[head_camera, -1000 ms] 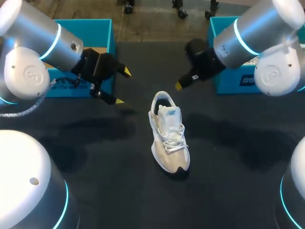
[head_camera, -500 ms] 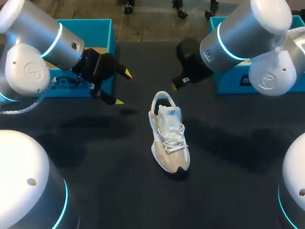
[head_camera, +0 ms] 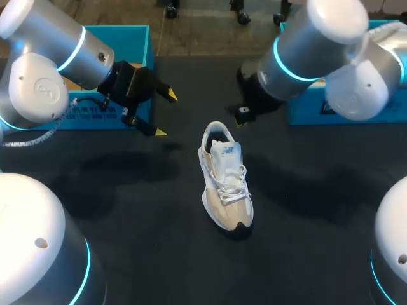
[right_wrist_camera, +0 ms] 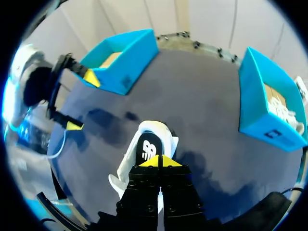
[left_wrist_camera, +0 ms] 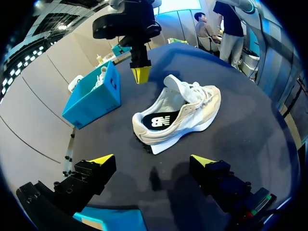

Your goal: Take the shoe out of the shoebox, open the shoe tongue, remove and reinsert the insole, then place the shoe into the shoebox

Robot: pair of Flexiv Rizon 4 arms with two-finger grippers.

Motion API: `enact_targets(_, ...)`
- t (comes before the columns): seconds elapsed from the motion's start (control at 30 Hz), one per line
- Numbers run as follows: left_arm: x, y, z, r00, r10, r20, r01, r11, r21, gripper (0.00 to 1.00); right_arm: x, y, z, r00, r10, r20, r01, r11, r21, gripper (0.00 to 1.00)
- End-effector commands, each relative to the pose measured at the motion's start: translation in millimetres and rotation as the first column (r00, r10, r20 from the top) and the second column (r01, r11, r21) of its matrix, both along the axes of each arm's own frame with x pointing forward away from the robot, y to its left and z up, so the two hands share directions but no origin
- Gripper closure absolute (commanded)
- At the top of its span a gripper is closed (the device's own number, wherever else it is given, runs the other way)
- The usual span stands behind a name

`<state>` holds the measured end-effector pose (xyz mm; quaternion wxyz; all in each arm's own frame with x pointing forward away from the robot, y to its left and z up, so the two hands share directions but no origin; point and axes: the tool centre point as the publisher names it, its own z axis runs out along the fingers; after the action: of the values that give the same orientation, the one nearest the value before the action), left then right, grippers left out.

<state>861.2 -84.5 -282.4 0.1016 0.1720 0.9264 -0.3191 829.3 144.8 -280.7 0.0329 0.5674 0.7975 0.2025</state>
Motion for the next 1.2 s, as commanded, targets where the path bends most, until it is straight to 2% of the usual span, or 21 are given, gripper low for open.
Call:
enact_targets(0.03, -1.6, 0.7, 0.3, 1.000, 0.002, 0.003, -0.002, 1.000, 0.000, 0.00, 3.8, 19.8, -1.8, 0.980, -0.197, -0.005, 0.192, 0.959, -0.211, 1.00)
enact_targets(0.43, -1.6, 0.7, 0.3, 1.000, 0.002, 0.003, -0.002, 1.000, 0.000, 0.00, 2.3, 40.4, -28.9, 0.971, -0.232, -0.061, 0.212, 0.949, -0.232, 1.00)
enact_targets(0.67, -1.6, 0.7, 0.3, 1.000, 0.002, 0.003, -0.002, 1.000, 0.000, 0.00, -6.0, 39.0, -46.9, 0.967, -0.232, -0.103, 0.208, 0.957, -0.202, 1.00)
enact_targets(1.2, -1.6, 0.7, 0.3, 1.000, 0.002, 0.003, -0.002, 1.000, 0.000, 0.00, -13.6, 37.9, -87.7, 0.946, -0.235, -0.224, 0.183, 0.956, -0.230, 1.00)
